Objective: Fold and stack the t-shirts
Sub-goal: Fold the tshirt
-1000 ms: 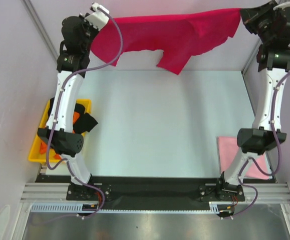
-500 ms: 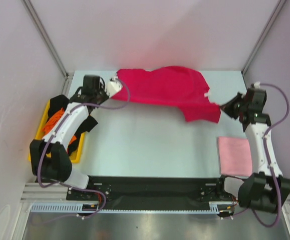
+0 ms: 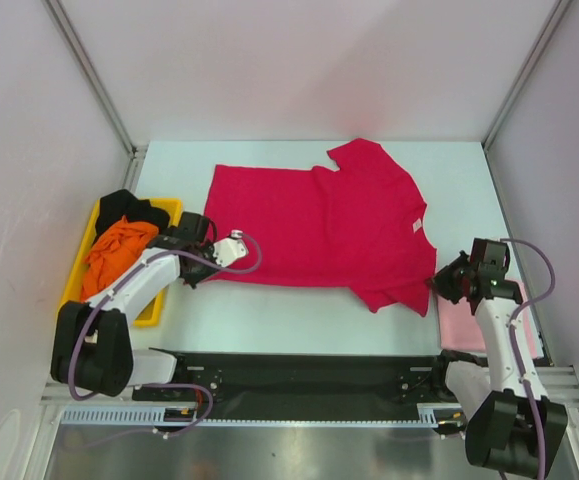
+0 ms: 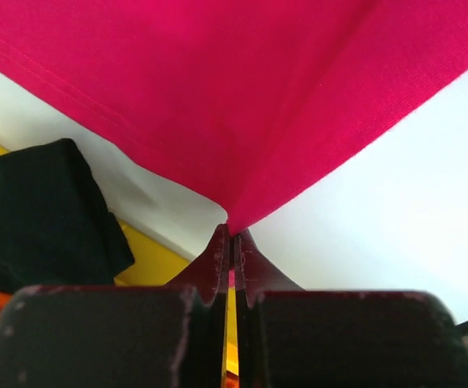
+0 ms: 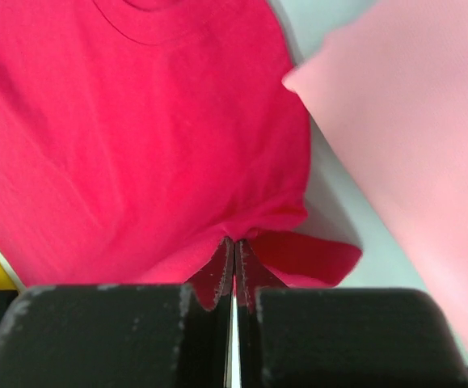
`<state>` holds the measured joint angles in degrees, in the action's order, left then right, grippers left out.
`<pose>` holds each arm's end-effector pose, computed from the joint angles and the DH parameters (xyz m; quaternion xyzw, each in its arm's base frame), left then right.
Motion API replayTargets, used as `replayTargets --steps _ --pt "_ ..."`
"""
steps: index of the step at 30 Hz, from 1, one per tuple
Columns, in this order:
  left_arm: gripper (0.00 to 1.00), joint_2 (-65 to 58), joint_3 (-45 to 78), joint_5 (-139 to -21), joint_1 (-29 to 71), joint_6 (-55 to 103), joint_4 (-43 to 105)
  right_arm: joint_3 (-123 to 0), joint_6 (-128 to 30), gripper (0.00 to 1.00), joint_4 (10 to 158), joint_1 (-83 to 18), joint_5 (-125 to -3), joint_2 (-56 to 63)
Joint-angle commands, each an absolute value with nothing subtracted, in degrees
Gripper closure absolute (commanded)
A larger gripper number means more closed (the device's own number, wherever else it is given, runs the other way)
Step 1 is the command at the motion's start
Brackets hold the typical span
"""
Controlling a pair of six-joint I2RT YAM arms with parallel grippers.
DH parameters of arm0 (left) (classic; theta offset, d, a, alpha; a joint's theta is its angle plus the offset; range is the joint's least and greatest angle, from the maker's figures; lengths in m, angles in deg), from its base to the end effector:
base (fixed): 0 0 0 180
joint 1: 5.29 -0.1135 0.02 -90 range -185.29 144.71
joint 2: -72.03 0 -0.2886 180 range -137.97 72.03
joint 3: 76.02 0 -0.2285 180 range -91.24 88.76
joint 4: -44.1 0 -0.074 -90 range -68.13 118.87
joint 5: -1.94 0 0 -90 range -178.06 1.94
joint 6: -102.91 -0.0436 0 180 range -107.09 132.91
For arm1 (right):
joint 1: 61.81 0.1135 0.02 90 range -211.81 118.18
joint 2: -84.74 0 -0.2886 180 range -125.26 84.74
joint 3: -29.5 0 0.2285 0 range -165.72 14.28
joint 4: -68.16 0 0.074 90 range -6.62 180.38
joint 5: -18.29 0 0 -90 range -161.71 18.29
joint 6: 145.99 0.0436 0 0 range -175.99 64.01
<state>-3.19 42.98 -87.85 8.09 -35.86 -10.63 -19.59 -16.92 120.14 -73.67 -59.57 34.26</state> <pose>0.2044 -0.0488 0.2267 0.5078 0.8419 0.0538 0.1746 0.1334 -0.0186 0.2370 0.3759 0.8666 0.1711 0.2801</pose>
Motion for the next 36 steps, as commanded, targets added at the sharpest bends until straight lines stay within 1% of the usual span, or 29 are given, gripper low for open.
replayTargets --steps 1,3,8,13,16,21,25,26,27,28,29,30,32,34,35,36 --pt "1.0 -3.2 38.2 -87.9 7.9 -34.9 -7.1 -23.3 -16.7 1.0 111.5 -73.2 -59.3 29.0" --pt "1.0 -6.7 34.8 -90.2 7.5 -33.8 -5.5 -26.0 -18.2 1.0 108.4 -71.8 -60.3 23.0" --pt "1.0 -17.8 22.9 -91.3 6.7 -32.0 -1.3 -34.4 -21.5 1.0 98.1 -69.7 -61.1 9.8" --pt "0.99 -27.3 14.7 -92.2 6.7 -32.5 1.3 -42.8 -25.2 1.0 93.4 -69.7 -61.3 -5.8" --pt "1.0 -31.6 11.0 -93.1 6.5 -33.3 1.5 -49.3 -27.1 1.0 93.1 -69.7 -61.2 -13.1" --pt "1.0 -36.5 6.5 -94.8 5.7 -34.6 2.0 -58.0 -28.5 1.0 94.6 -69.5 -60.0 -19.9" --pt "1.0 -39.8 3.4 -95.5 5.6 -34.9 2.0 -61.3 -29.7 1.0 96.7 -69.2 -59.6 -23.5" --pt "0.96 -40.2 3.0 -95.5 5.6 -34.7 2.0 -61.8 -29.9 1.0 97.1 -69.3 -59.7 -23.9" --pt "0.64 -40.5 2.5 -96.0 5.6 -34.6 2.2 -62.3 -30.4 1.0 97.4 -69.5 -59.7 -24.5" --pt "0.42 -40.9 1.9 -96.6 5.6 -33.8 2.5 -63.6 -30.6 0.72 98.8 -69.6 -59.1 -24.9" --pt "0.25 -41.0 1.6 -97.5 5.6 -33.4 3.0 -64.5 -30.8 0.56 100.0 -69.7 -59.3 -25.1" --pt "0.18 -40.9 1.1 -98.9 5.5 -33.1 3.8 -65.3 -31.5 0.46 101.6 -69.6 -60.1 -25.3" --pt "0.17 -39.5 -0.7 -99.3 5.1 -31.3 3.7 -67.6 -32.5 0.34 107.4 -69.6 -64.8 -24.7" --pt "0.19 -35.9 -0.7 -98.2 5.0 -30.2 1.9 -67.0 -33.3 0.34 111.7 -70.2 -69.5 -21.4" --pt "0.21 -34.1 0.9 -97.3 5.2 -30.7 1.8 -63.9 -33.1 0.35 112.4 -70.5 -70.4 -19.6" --pt "0.3 -29.7 3.5 -95.5 5.5 -31.9 2.1 -61.8 -32.9 0.36 112.5 -70.9 -70.8 -17.8"
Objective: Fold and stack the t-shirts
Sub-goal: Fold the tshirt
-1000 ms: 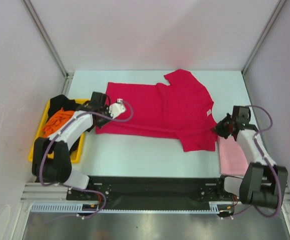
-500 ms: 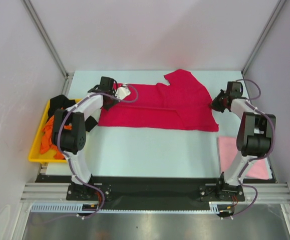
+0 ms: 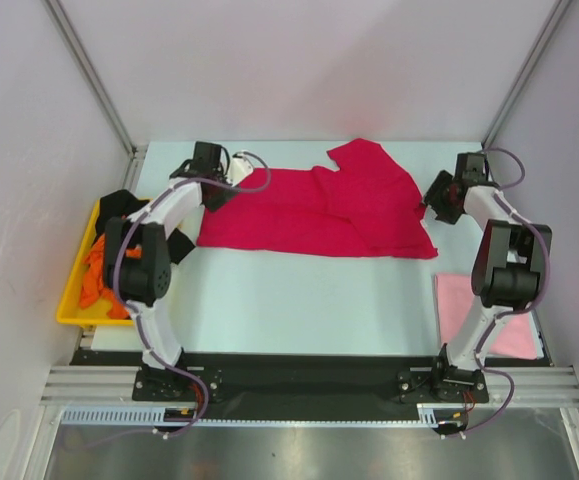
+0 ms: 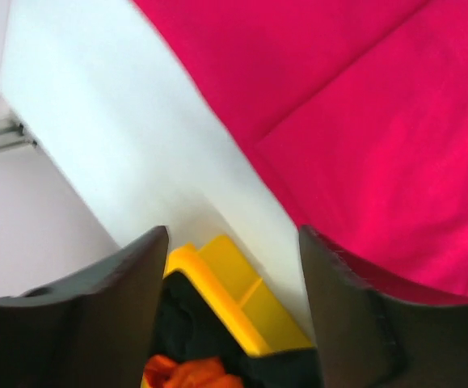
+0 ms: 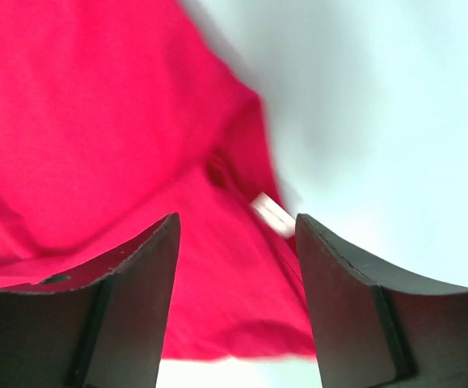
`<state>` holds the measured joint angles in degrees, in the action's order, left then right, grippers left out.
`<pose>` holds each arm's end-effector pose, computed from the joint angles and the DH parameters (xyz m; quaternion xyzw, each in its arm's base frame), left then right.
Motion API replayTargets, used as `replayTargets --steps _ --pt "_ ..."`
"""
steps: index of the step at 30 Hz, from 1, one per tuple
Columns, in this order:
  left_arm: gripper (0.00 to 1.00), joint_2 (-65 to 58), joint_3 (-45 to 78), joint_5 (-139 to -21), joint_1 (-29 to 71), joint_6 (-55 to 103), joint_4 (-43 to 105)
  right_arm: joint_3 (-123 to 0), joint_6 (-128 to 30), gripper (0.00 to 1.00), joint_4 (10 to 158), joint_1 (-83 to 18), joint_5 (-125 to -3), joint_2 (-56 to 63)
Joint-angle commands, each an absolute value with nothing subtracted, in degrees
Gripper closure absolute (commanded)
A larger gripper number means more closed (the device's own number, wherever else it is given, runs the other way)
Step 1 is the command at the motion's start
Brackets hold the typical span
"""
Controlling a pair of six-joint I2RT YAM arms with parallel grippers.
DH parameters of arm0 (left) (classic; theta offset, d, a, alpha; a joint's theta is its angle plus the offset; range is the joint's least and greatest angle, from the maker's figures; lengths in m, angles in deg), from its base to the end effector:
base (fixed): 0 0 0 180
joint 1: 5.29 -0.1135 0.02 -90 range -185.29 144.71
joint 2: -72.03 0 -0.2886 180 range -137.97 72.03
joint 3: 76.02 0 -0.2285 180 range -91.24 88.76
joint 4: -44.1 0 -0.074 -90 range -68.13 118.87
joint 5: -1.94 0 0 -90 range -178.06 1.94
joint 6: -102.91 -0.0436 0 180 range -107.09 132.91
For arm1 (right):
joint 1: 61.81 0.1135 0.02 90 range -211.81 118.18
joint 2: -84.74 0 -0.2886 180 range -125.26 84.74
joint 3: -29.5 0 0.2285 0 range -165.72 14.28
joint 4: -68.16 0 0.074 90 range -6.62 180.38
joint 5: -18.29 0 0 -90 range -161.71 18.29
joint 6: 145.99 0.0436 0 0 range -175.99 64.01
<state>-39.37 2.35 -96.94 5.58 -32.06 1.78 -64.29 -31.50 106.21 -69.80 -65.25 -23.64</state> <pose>0.4161 -0.0731 0.2511 0.4193 0.8450 0.1650 0.2881 0.4001 -0.0512 0.2366 0.2472 0.9131 0.0987 0.3088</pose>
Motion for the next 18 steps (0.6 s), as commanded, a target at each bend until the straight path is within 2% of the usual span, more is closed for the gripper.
replayTargets --steps 1,2,3,4,7,11,15,18 --pt "0.35 -27.4 10.7 -92.6 6.0 -35.7 2.7 -59.7 -32.7 0.38 112.5 -71.7 -70.8 -14.6" --pt "0.42 -23.8 14.7 -91.4 6.9 -37.9 4.1 -55.6 -32.7 0.39 113.1 -72.1 -70.6 -13.3" --pt "0.43 -22.7 18.4 -90.8 7.3 -39.7 4.3 -54.3 -32.4 0.41 113.1 -72.4 -70.6 -12.2" --pt "0.43 -22.0 23.5 -90.3 7.6 -42.7 4.0 -52.8 -32.2 0.43 114.0 -72.6 -70.5 -10.5" --pt "0.39 -22.2 28.4 -91.3 7.6 -45.0 5.1 -48.7 -31.7 0.44 112.5 -71.8 -68.8 -8.4" --pt "0.29 -24.9 27.2 -92.9 7.7 -45.5 8.7 -48.3 -30.8 0.46 111.7 -70.5 -69.4 -10.5" --pt "0.29 -29.8 24.6 -92.9 7.7 -44.7 9.4 -47.8 -30.2 0.46 110.9 -71.2 -68.6 -14.3" --pt "0.34 -31.3 25.9 -91.9 7.8 -44.9 9.8 -46.6 -29.9 0.48 109.3 -71.2 -68.2 -15.3"
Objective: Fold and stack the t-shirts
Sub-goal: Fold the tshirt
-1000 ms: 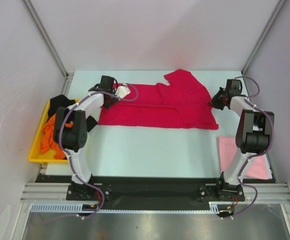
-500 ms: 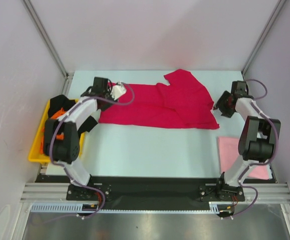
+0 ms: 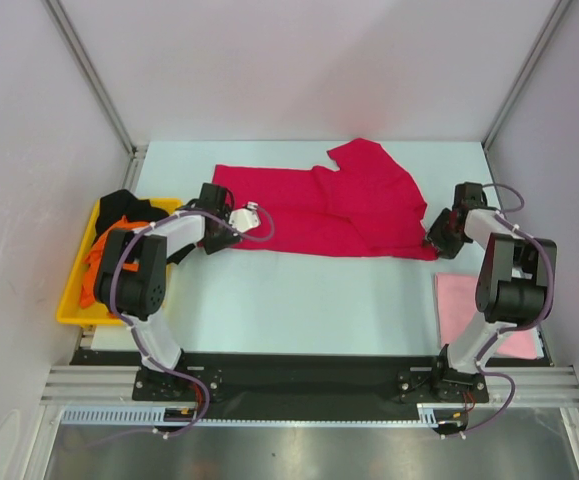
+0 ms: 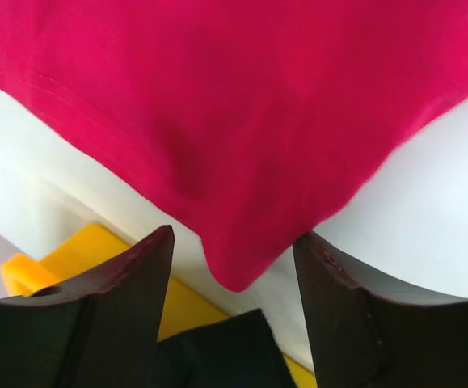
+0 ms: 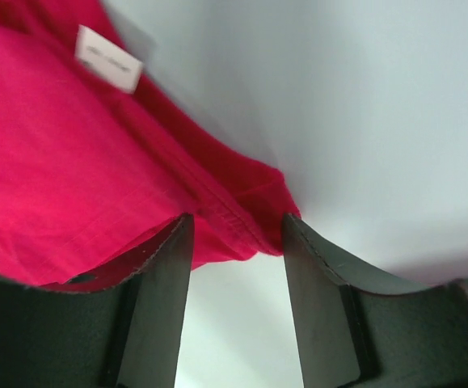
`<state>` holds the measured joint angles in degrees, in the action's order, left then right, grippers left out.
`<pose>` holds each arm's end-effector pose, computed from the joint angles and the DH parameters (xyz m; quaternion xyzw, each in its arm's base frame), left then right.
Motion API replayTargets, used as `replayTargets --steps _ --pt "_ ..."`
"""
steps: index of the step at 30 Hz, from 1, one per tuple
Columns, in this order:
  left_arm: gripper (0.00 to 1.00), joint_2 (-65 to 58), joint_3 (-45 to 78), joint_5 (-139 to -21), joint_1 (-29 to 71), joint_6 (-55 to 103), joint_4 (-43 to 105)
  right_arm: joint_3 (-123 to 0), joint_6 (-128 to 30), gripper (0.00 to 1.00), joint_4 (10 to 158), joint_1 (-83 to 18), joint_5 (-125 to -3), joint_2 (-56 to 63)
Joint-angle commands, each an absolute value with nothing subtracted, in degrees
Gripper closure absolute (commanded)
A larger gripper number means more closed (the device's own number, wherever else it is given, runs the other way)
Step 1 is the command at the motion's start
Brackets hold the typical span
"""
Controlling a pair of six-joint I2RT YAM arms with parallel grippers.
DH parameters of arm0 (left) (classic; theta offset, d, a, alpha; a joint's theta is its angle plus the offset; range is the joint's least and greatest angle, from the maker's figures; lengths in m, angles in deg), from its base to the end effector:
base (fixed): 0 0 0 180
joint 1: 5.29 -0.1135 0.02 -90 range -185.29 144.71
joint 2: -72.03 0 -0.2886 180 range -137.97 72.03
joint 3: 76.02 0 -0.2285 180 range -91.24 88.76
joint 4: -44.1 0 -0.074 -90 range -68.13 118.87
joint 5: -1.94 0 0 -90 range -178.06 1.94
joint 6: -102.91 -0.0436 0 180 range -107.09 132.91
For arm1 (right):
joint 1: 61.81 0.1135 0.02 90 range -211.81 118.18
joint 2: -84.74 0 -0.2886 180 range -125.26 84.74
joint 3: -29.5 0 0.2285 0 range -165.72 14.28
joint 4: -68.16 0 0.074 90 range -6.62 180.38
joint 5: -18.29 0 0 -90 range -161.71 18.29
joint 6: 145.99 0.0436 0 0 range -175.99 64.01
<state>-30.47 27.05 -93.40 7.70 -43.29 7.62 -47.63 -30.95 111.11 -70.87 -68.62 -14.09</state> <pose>0.3357 -0.0733 0.1929 0.5411 0.8043 0.1309 0.2076 0.3232 -0.0492 0.2080 0.2803 0.9341 0.0565 0.2136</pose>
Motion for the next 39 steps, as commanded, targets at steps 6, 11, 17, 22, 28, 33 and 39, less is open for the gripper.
replayTargets --steps 6,11,17,22,28,33,39 --pt "0.94 -32.1 27.9 -92.6 8.1 -43.3 9.4 -47.0 -30.1 0.92 109.7 -73.0 -68.6 -17.0" --pt "1.0 -25.4 29.6 -92.4 8.1 -40.0 4.3 -47.1 -32.2 1.0 113.3 -76.4 -70.6 -11.8" --pt "1.0 -17.7 31.8 -91.0 8.2 -35.3 -7.8 -44.2 -31.3 1.0 117.4 -77.0 -71.4 -4.7" --pt "1.0 -16.0 36.6 -88.8 8.4 -34.6 -11.1 -40.6 -31.2 1.0 118.3 -77.0 -71.1 -2.6" --pt "0.31 -16.1 33.8 -88.5 8.3 -34.9 -13.0 -41.4 -32.0 0.63 116.8 -77.0 -69.7 -1.0" --pt "0.07 -19.6 15.6 -82.1 7.2 -35.1 -20.1 -52.6 -34.3 0.37 116.7 -74.8 -70.7 -2.0" --pt "0.17 -32.3 -8.8 -76.3 1.7 -19.5 -17.7 -72.3 -39.3 0.41 113.0 -70.3 -67.8 -12.4"
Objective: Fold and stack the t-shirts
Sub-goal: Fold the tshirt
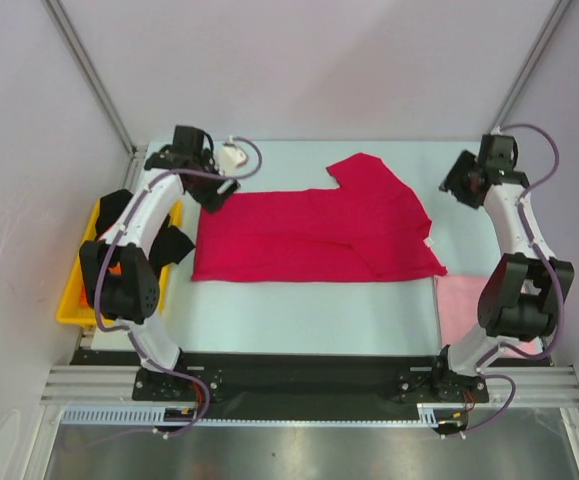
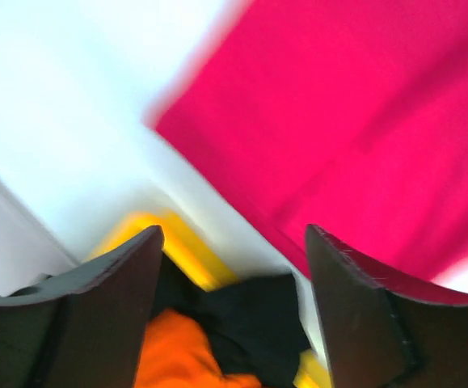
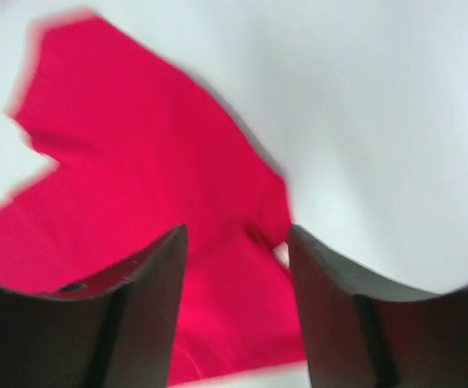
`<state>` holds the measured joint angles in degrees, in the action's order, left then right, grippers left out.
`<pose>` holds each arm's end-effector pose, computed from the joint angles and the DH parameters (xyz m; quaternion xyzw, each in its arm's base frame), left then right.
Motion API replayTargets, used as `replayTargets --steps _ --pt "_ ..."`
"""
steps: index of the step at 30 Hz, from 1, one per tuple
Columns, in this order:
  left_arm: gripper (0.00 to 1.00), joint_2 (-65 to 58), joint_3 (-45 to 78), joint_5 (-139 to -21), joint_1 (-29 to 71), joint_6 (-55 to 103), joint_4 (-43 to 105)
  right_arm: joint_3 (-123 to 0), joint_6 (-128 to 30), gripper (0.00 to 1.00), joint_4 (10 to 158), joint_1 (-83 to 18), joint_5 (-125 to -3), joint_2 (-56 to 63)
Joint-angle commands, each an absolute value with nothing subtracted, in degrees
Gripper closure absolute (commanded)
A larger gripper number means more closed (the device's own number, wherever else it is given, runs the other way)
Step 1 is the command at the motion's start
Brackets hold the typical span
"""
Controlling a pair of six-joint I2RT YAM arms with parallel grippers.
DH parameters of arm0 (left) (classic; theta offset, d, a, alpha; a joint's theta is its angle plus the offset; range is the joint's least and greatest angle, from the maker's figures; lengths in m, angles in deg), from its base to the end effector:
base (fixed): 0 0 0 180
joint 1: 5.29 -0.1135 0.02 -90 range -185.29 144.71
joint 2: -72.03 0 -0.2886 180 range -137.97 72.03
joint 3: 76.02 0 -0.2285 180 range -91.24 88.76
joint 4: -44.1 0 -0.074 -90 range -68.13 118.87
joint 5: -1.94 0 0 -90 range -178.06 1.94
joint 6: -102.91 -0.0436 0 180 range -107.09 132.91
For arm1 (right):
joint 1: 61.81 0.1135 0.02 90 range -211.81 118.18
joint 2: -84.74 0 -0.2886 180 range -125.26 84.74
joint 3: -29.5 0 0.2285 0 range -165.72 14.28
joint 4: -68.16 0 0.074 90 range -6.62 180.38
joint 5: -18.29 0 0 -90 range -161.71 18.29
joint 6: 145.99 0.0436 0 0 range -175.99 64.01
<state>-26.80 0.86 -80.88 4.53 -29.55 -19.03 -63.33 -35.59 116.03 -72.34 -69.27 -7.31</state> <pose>0.3467 -0.0655 0.3154 0.4386 0.8556 0.0174 0.2742 0.3335 -0.0601 0.3189 0.2406 0.8989 0.0512 0.3626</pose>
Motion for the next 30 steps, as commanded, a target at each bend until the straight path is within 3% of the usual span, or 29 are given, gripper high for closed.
replayTargets --steps 1,5,10,13,21,30 --pt "0.26 -36.6 -11.2 -77.9 1.5 -17.7 -17.4 -75.1 -39.2 0.44 112.9 -69.8 -66.4 -17.0" --pt "0.34 -48.0 -22.3 -81.5 0.8 -10.9 -18.1 -91.0 -39.4 0.48 114.5 -68.1 -65.6 -31.3" --pt "0.28 -59.8 -35.9 -81.2 -3.0 -4.1 -18.4 -119.8 -41.4 0.48 120.9 -65.2 -66.3 -51.7" --pt "0.22 -63.0 -39.1 -80.5 -4.4 -2.4 -17.1 -129.9 -41.9 0.46 124.3 -63.6 -66.3 -62.6" --pt "0.2 -68.3 -40.2 -77.9 -4.7 -0.3 -18.4 -128.2 -42.0 0.44 116.5 -59.2 -66.2 -68.7" --pt "0.3 -73.3 -42.6 -75.4 -4.9 0.4 -20.4 -131.7 -41.0 0.46 119.3 -57.6 -70.1 -71.1"
